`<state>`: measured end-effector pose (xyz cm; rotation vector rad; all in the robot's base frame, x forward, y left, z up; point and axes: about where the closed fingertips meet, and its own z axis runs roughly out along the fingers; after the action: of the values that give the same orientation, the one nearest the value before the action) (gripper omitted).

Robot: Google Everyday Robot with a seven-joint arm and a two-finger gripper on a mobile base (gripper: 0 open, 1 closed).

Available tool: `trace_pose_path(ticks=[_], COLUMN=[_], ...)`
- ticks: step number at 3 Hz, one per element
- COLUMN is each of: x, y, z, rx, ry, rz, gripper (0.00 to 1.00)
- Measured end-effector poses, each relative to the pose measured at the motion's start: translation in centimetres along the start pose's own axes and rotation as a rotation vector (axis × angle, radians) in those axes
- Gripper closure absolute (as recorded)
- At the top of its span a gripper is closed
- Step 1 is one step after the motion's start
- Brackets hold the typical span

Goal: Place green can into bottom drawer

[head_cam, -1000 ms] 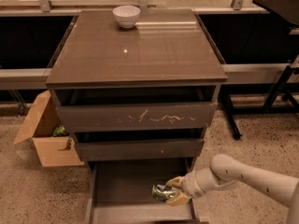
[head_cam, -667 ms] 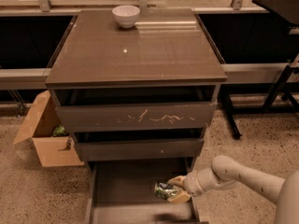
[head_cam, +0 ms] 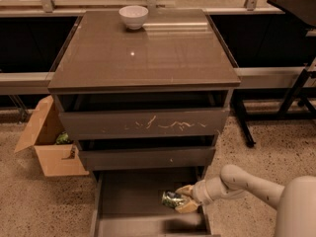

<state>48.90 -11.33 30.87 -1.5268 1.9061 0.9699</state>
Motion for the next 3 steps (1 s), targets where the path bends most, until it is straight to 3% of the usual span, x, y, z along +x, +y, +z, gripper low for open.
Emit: trace_pose_path(ticks=[1, 2, 3], x=[2.2, 3.8, 5.6], y=[-3.3, -5.9, -9.0], z=[2.1, 4.2, 7.3], rx=[0.003, -0.007, -0.039], ry=[-0.019, -0.03, -0.034], rz=[0.028, 0.053, 0.083], gripper=[1.0, 0.88, 0.57])
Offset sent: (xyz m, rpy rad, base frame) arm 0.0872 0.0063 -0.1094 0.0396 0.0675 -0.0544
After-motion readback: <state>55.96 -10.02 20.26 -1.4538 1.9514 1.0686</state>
